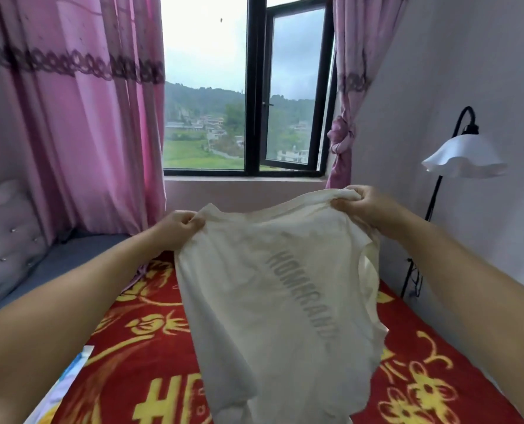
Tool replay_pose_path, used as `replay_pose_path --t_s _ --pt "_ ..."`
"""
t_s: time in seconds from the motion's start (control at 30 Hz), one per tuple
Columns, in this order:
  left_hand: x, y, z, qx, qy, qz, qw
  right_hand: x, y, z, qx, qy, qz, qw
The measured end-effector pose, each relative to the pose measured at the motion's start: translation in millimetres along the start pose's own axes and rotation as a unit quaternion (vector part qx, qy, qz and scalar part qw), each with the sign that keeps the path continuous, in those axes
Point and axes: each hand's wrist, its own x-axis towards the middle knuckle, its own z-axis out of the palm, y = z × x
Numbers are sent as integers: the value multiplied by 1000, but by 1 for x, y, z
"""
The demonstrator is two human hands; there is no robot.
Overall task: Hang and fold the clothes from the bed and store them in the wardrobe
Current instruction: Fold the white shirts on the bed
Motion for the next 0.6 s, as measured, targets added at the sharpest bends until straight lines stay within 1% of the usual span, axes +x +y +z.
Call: replay_pose_path --t_s 0.07,0.13,0.17,0.2,0.23,0.3,0.33,0.4,0.47,0.5,0.53,0.6 --pt "2 2 7 43 -57 9 997 6 -7 19 -26 -23 -20 999" --pt "3 12 22 126 -115 49 984 12 -16 41 -57 -42 -50 996" --pt "3 20 33 143 -131 73 978 14 -20 53 -62 -54 -68 994" --pt "2 29 45 120 -145 94 978 17 -25 65 -66 -67 -87 992" --pt "1 40 57 55 -161 110 979 18 -30 75 -74 -80 -102 989" --pt "3 58 76 -70 -180 133 972 23 -39 90 -86 -108 -115 984" --pt "6 62 81 -99 -169 128 972 25 -41 94 -87 -109 -122 983" --pt "15 66 86 -129 -134 89 978 30 -39 91 -77 -76 -128 986" --pt "23 64 85 -166 -108 47 979 30 -28 81 -27 -59 -113 992" --pt "29 63 84 -186 -99 36 977 28 -18 75 -2 -83 -90 992" --pt "33 61 83 -203 -86 33 975 26 -5 71 0 -120 -62 991" --pt "42 58 79 -254 -47 22 966 24 26 74 -52 -200 3 978"
